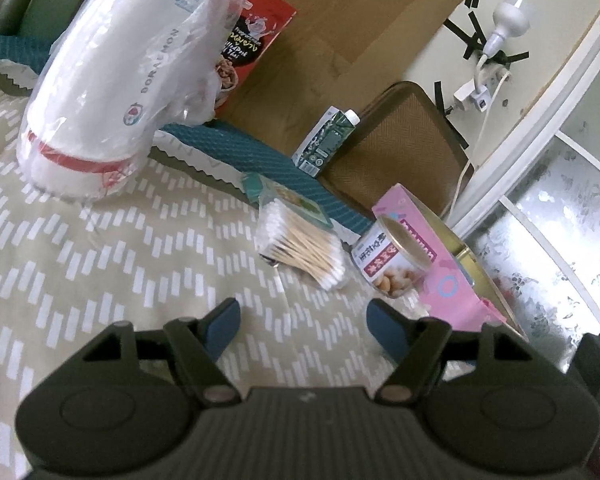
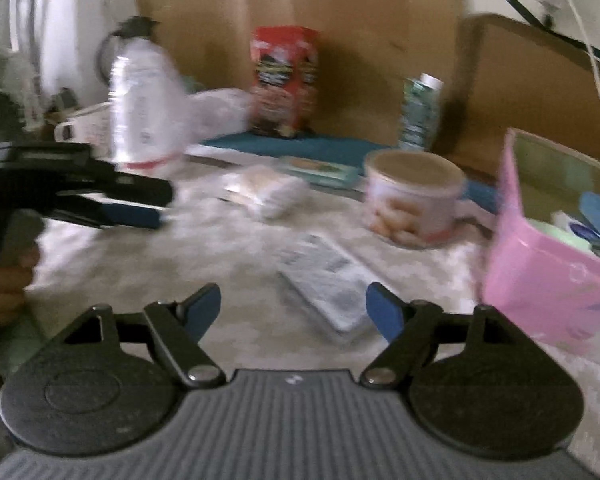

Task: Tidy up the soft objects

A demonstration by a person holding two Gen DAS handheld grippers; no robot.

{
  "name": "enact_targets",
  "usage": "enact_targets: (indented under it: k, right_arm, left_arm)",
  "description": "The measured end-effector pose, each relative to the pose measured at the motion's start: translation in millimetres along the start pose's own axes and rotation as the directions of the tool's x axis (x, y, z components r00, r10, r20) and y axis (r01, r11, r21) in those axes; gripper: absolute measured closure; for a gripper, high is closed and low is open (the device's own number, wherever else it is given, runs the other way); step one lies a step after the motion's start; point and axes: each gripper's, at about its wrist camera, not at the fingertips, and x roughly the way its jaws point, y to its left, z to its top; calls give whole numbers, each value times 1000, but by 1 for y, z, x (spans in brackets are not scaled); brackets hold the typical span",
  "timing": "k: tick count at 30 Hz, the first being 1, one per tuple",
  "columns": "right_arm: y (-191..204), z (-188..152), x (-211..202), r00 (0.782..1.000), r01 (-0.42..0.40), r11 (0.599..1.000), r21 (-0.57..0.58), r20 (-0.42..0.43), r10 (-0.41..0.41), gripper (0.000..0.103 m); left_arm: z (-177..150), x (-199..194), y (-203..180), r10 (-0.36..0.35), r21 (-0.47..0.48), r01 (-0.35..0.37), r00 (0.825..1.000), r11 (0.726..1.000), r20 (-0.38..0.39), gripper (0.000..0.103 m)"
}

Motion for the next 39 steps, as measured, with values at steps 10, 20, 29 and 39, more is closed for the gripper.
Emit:
enact_targets:
  k: [10,20,29,39]
  right_arm:
    - [-4,-4,17,999,-29,999,-40,-26,27,25]
    - [21,-5,8,993,-116,987,-107,-23,115,65]
    - [29,1,4,992,-128,985,-114,-39,124,48]
    - [29,10,17,989,-148,981,-125,-26,146,26]
  left_arm:
    - [2,1,3,-11,-12,11,1000,1000,0,31]
    - [1,-3,7,-23,-36,23,1000,999,5,31]
    - [0,-4,8,-30,-48,31,1000,998,8,31]
    - [0,-6,8,-31,-45,31,1000,998,7,30]
